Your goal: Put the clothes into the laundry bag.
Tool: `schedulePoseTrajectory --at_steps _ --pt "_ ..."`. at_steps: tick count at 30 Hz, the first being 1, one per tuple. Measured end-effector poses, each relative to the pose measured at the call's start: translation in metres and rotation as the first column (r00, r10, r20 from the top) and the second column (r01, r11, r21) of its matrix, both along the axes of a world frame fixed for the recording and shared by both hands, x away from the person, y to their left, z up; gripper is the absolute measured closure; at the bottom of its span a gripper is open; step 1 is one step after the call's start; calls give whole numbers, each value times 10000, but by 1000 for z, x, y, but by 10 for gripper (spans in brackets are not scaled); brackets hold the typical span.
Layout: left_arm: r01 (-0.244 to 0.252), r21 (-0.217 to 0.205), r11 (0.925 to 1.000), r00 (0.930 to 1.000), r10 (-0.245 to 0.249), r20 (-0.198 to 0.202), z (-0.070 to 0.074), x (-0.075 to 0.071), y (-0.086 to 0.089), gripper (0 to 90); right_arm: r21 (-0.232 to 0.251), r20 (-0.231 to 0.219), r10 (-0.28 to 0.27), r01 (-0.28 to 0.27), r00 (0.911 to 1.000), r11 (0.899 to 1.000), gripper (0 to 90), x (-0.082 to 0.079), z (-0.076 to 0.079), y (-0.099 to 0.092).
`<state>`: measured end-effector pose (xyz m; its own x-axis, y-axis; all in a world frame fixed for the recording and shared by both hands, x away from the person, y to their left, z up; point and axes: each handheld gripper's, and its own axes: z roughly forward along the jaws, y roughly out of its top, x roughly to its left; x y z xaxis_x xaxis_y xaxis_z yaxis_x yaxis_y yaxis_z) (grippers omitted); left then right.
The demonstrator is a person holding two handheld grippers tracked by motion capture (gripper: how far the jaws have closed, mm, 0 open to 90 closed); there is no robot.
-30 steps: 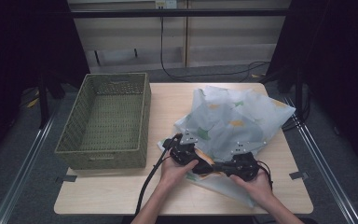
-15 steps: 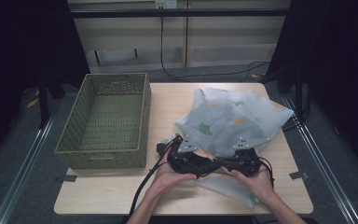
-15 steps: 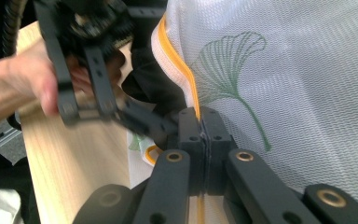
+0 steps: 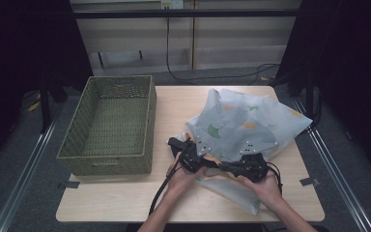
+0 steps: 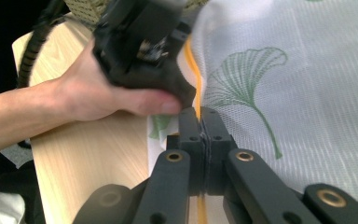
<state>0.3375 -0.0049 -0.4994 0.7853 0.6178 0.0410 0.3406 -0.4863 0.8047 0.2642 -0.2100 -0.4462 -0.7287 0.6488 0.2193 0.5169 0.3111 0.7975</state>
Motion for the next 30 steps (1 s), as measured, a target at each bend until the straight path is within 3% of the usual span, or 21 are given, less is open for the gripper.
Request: schedulePoseTrajectory --at_steps 2,3,5,6,8,10,11,15,16,18,21,22,23,24,26,28,29,30 --pt "-27 -1009 9949 9987 -25 -507 1 5 5 789 71 107 0 0 9999 10000 891 1 2 1" --pt "3 -1423 9898 9987 -77 -514 3 5 8 793 103 150 -9 7 9999 9999 891 2 3 1" --pt "-63 -2146 9767 9981 -70 -612 9 6 11 797 204 277 -89 83 9996 9998 891 3 7 1" --pt "-92 -2622 9650 9978 -82 -651 12 6 12 798 233 334 -116 108 9994 9997 890 4 9 1" --pt "-67 -3156 9489 9980 -135 -618 20 6 12 801 418 547 -171 148 9984 9990 890 5 15 2" --pt "-19 -3349 9423 9990 -136 -437 32 5 12 802 530 793 -245 203 9966 9984 886 6 24 4" --pt "70 -3579 9337 9992 -205 -340 38 5 12 803 599 946 -291 235 9951 9979 884 6 28 4" --pt "301 -4010 9156 9994 -354 -57 57 9 13 803 980 1405 -482 346 9889 9946 881 12 46 8" --pt "91 -3967 9179 9999 -134 -80 61 9 13 803 1039 1462 -508 358 9879 9939 884 13 49 9" --pt "1 -4250 9052 10000 -24 -47 65 12 14 803 1187 1612 -502 311 9856 9924 890 17 58 14" --pt "-325 -4355 8996 9994 345 -34 67 19 16 803 1548 1902 -187 -111 9816 9879 893 17 73 24" --pt "-447 -4497 8920 9988 486 -28 68 22 18 804 1748 1935 -99 -245 9811 9843 894 16 77 26" --pt "-661 -4769 8764 9974 718 -63 69 25 19 804 2061 1936 73 -479 9811 9774 894 13 83 28" --pt "-613 -4790 8757 9974 717 34 72 27 22 804 2212 2033 319 -777 9786 9721 894 8 90 31" --pt "-803 -5016 8614 9940 1067 241 78 27 24 804 2422 2034 621 -1116 9771 9638 895 1 95 34" --pt "-900 -4985 8622 9892 1356 560 83 26 25 804 2649 1838 950 -1423 9784 9537 895 -5 95 33" --pt "-794 -4839 8715 9876 1347 807 84 25 24 803 2633 1780 1004 -1457 9789 9536 895 -7 92 32" --pt "-864 -4526 8875 9864 1401 863 83 24 24 802 2552 1677 988 -1400 9809 9567 895 -9 87 30"
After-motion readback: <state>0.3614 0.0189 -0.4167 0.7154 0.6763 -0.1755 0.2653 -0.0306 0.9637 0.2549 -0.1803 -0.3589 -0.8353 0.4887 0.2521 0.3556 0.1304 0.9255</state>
